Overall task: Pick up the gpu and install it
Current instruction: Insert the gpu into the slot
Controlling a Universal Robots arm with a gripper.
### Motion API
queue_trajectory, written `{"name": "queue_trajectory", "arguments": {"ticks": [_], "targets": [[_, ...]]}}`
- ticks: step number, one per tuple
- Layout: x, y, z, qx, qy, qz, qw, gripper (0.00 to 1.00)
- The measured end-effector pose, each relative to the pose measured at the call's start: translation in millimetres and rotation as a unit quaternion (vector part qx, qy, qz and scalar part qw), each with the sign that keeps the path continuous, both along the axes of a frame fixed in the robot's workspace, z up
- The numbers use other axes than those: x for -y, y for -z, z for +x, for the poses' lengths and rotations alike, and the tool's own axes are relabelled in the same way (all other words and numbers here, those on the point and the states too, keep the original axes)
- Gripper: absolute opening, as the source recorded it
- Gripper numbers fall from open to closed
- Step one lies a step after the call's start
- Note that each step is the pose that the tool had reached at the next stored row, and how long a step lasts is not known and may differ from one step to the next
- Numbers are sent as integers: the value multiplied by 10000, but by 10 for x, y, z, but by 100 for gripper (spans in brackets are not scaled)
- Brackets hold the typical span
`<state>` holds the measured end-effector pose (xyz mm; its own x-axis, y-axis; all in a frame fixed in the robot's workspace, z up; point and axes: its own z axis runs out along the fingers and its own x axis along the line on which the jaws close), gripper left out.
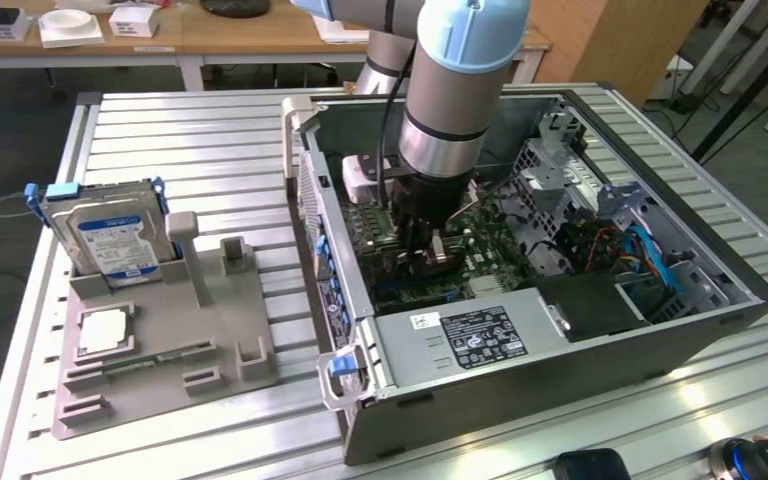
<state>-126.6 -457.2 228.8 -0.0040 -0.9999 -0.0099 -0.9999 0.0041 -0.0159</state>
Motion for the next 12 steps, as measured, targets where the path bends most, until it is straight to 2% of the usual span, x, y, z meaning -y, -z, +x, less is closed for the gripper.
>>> {"name": "queue_trajectory", "arguments": {"ticks": [6, 7, 12], "targets": [[0, 0, 0, 0, 0, 0, 10000, 39], [0, 0, 0, 0, 0, 0, 10000, 45], [0, 0, 0, 0, 0, 0, 10000, 45]]}}
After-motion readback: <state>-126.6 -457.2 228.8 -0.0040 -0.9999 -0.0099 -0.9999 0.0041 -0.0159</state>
